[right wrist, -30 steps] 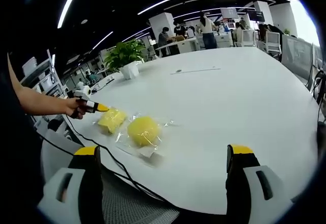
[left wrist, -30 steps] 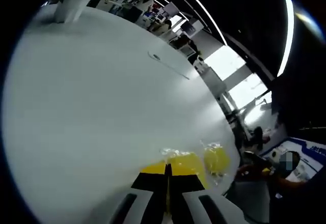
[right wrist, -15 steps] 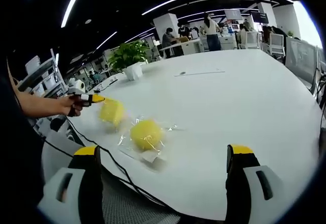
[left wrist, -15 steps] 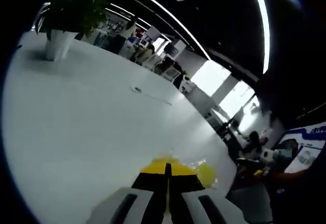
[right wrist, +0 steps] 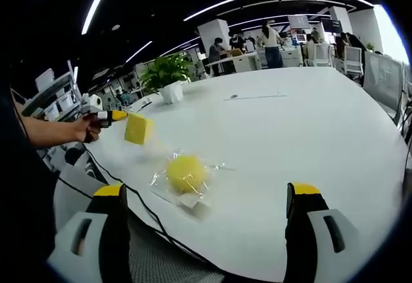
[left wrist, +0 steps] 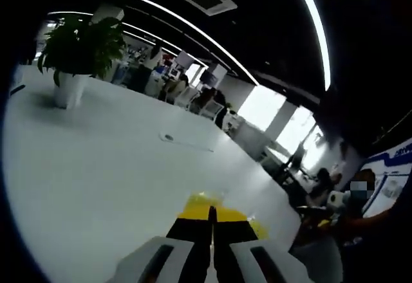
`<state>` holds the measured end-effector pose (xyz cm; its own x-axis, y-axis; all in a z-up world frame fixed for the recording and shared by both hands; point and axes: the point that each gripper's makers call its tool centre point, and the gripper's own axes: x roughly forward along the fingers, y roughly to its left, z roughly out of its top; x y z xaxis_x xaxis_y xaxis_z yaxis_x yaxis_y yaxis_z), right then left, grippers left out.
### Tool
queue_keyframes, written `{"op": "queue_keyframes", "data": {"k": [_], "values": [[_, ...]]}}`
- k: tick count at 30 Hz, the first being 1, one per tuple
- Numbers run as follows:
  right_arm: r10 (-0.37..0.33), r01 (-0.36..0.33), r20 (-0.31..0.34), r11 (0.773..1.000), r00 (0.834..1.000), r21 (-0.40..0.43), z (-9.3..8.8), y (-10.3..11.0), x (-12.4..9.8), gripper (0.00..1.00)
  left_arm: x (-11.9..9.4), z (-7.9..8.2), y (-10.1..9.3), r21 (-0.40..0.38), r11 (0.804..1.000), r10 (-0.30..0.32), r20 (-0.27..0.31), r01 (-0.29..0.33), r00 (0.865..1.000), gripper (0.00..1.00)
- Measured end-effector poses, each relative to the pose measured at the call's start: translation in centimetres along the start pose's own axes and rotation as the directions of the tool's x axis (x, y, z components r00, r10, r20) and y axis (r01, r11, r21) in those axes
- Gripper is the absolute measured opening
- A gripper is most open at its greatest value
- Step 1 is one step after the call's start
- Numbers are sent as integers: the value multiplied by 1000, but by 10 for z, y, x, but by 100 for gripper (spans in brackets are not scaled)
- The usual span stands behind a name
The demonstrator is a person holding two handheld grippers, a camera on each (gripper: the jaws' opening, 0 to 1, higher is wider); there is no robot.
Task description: Compare the silicone blocks by pressing each to a similar depth, holding the contact briefly, and releasing to observe deformation and rebound differences across the visible hardness samples.
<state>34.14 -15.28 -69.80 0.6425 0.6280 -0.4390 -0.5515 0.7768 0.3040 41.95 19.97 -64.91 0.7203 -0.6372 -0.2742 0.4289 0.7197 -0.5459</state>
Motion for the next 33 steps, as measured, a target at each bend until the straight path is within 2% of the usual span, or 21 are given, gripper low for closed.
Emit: {"op": "queue_keyframes", "data": {"k": [6,14,24,29,33], "values": [[-2,2,20,1000,1000,-5,10,-5,-4,96,-5,25,-18,66,998,-14,22,13,1000,0],[13,-12,37,999,999,-34,21,-4,-5,96,-12,50,-38,103,994,-48,64,41,997,0],[30,-26,53,997,998,-67,31,2,-10,96,-15,67,-59,135,988,-92,91,79,992,0],[26,-22,54,997,998,-71,33,-3,-8,96,-15,68,-67,138,986,-105,91,92,990,0],[21,-14,50,990,998,-137,38,-3,-7,96,-14,70,-76,146,983,-120,85,107,989,0]]}}
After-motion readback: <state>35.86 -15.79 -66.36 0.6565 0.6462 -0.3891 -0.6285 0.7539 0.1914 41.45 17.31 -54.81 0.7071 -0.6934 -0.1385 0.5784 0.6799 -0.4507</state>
